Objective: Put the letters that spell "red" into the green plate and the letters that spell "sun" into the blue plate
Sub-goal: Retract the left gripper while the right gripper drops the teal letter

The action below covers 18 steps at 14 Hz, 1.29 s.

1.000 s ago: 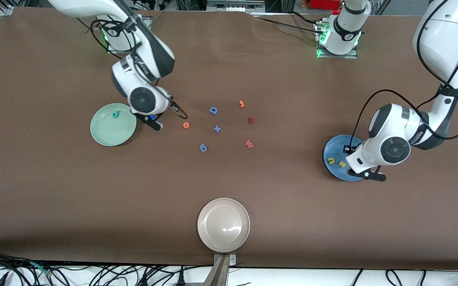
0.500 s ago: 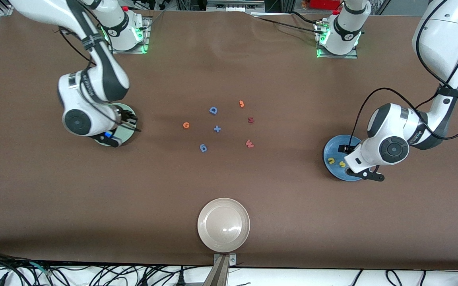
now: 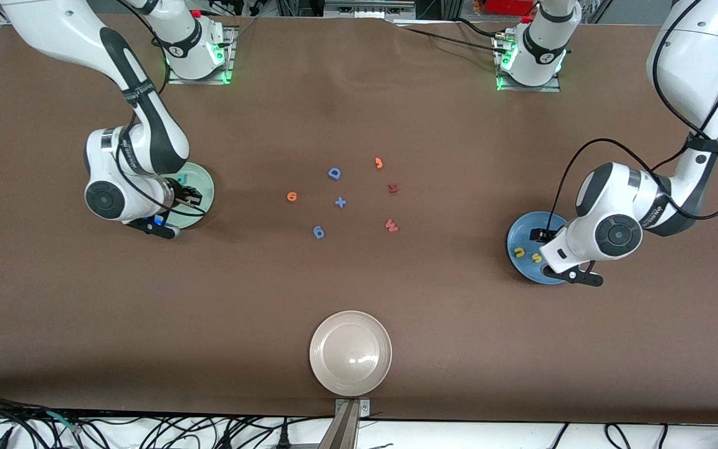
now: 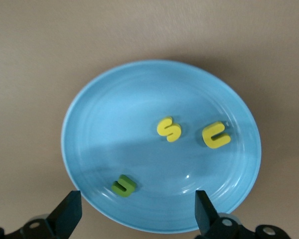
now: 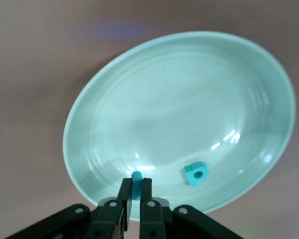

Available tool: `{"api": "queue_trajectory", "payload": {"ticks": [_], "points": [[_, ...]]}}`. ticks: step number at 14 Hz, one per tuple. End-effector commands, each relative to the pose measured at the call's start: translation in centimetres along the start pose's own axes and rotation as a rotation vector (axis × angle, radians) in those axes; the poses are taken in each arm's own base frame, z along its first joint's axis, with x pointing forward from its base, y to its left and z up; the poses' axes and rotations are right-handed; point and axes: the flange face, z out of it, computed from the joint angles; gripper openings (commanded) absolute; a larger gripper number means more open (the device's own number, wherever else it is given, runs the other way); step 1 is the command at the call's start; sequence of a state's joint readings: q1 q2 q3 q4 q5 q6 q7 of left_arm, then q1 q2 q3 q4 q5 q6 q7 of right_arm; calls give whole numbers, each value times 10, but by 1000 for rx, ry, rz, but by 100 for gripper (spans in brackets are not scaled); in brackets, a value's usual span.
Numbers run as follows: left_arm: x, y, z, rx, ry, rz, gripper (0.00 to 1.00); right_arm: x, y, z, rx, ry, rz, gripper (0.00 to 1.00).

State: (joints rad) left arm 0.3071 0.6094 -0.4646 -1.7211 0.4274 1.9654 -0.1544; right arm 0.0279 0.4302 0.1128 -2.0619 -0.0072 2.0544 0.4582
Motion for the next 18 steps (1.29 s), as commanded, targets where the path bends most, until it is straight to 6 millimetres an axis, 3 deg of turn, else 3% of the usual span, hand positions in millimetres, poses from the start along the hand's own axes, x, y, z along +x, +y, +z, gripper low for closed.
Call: {"api": "queue_trajectory", "payload": {"ticks": [1,6,7,8,10,12,13,15,16,18], "points": [[0,2,-60,28,5,9,100,-2,0,12,2,5,-19,7],[-13,7,-195,-45,12,-14,100,-6,2,23,-4,-8,-20,8],[-21,10,-216,-50,11,-6,100,-6,2,25,-4,-9,-20,14],[-37,11,-248,-35,39,-9,100,-6,2,25,-4,-9,-20,32],[-61,15,-291,-6,107,-19,100,-6,2,25,-4,-9,-20,73],[-75,12,-311,-24,136,-33,100,-6,2,23,-4,-8,-19,90],[-79,-4,-313,-67,139,-58,100,-6,2,19,-3,-6,-14,96],[-87,-38,-328,-186,174,-109,100,-11,-4,3,4,7,5,98],[-95,-33,-336,-222,182,-120,100,-15,-13,-6,6,11,17,98],[-102,-37,-333,-178,173,-155,100,-26,-40,-29,8,19,60,98]]}}
